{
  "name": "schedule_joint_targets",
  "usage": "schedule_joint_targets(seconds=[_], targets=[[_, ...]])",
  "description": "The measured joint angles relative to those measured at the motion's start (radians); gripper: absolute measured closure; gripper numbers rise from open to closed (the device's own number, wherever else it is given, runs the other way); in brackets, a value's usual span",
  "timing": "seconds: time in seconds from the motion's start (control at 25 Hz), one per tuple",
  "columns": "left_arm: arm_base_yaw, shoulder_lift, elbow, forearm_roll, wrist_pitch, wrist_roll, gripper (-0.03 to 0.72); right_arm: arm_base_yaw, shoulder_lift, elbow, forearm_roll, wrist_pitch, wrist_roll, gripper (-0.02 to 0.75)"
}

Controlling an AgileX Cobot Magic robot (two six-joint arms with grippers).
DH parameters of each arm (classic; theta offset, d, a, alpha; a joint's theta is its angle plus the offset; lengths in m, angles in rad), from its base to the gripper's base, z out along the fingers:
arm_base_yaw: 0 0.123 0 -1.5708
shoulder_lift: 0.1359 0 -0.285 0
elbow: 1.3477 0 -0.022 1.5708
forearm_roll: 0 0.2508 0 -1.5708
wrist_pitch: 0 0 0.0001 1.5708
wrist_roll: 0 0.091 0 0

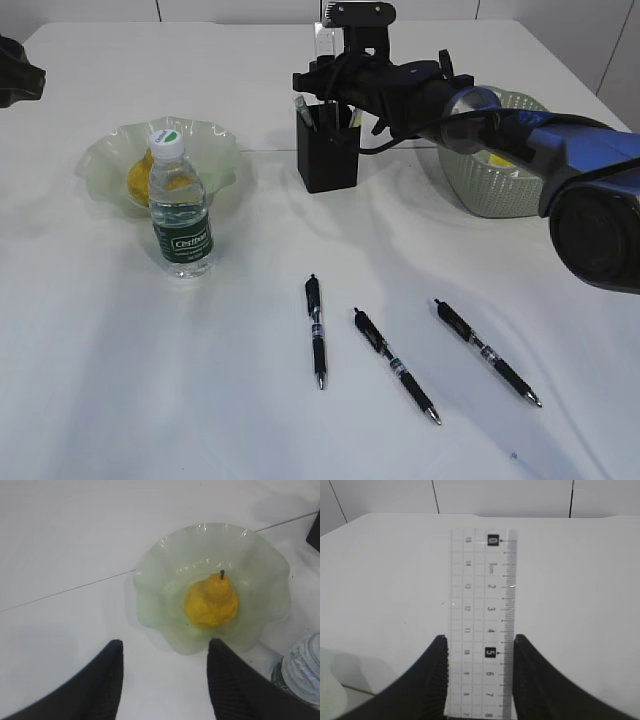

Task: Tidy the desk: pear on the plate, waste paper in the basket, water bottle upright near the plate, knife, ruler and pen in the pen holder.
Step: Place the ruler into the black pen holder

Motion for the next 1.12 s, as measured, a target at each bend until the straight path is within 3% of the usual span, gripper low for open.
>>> schedule_joint_targets(seconds=[1.12], targets=[[0.000, 0.000, 0.000, 0.000, -0.014, 0.000, 0.308, -0.002, 0.000, 0.000, 0.041, 0.004, -0.009, 0.433]])
